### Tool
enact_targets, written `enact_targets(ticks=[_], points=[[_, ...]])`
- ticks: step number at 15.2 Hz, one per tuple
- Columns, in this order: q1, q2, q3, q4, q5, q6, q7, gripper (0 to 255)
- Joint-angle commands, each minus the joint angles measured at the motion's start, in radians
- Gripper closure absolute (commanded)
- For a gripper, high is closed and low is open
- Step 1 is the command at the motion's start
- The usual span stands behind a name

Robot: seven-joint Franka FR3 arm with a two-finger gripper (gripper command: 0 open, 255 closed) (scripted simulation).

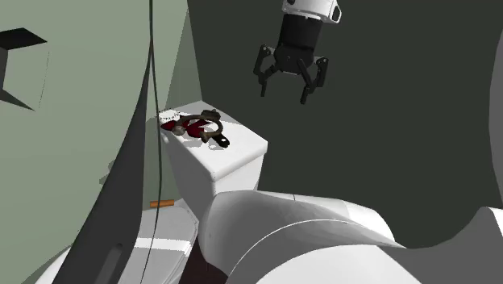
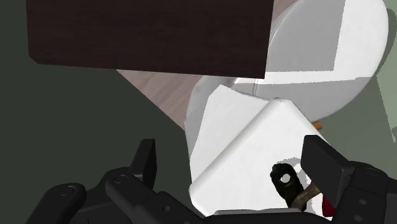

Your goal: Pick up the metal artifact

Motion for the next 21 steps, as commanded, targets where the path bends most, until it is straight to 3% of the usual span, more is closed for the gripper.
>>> enact_targets(ticks=[1,11,21], points=[[0.000,0.000,0.000,0.000,0.000,0.000,0.000,0],[0.107,0.182,0.098,-0.108,0.065,0.362,-0.078,0],[0.201,0.465,0.203,-0.091,0.101,0.704,-0.146,0]])
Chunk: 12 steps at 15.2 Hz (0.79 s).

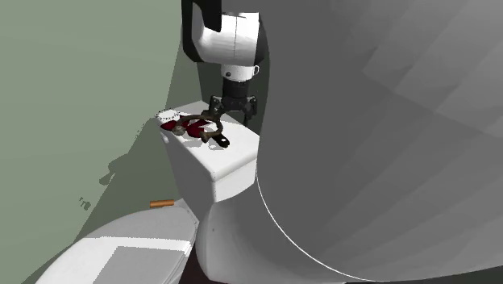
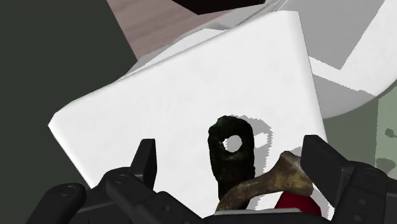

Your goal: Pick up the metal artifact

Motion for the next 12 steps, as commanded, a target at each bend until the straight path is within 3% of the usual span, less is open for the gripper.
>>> enact_targets(ticks=[1,4,12], points=[[0.016,0.063,0.019,0.008,0.001,0.072,-0.016,0],[0.037,0.153,0.047,0.037,-0.007,0.154,-0.027,0],[0.039,0.223,0.053,-0.005,-0.002,0.265,-0.038,0]])
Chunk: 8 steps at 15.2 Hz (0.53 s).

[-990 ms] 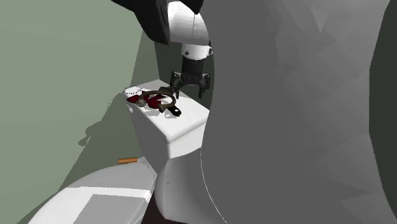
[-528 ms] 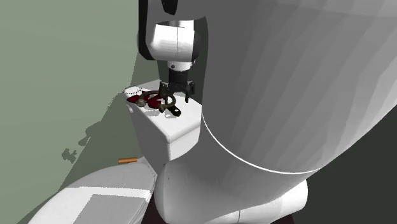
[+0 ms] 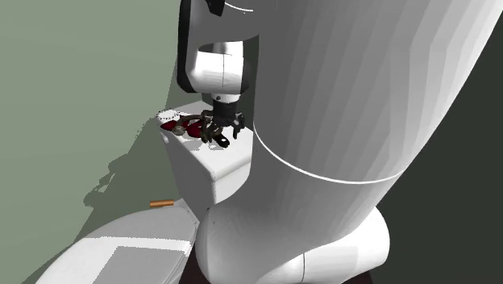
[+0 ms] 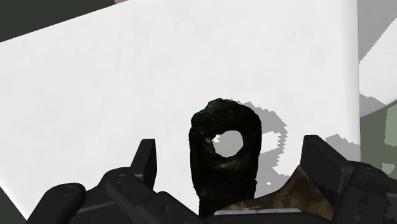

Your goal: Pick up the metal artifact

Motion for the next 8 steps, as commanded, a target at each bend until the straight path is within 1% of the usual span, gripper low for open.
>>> enact_targets(ticks=[1,2,8], points=[[0.000,0.007,0.000,-0.005,0.000,0.012,-0.002,0],[0.001,0.007,0.001,-0.005,0.001,0.012,-0.001,255],[0.000,0.007,0.001,-0.005,0.001,0.012,-0.001,255]])
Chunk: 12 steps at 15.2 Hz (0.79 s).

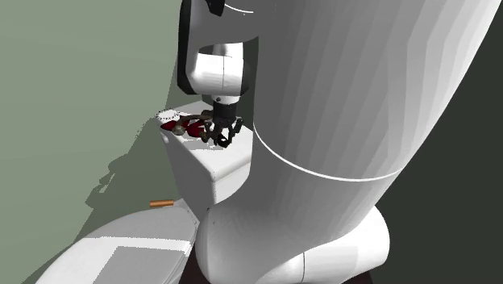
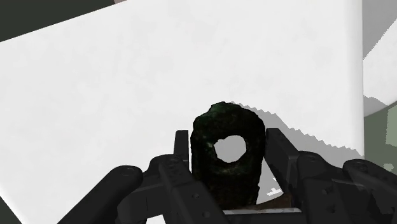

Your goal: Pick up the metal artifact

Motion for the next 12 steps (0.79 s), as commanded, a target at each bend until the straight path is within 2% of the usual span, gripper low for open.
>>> enact_targets(ticks=[1,3,12], points=[[0.000,0.000,0.000,0.000,0.000,0.000,0.000,255],[-0.001,0.000,-0.001,0.000,0.000,0.000,-0.001,255],[-0.004,-0.080,-0.007,0.052,-0.006,-0.131,0.012,255]])
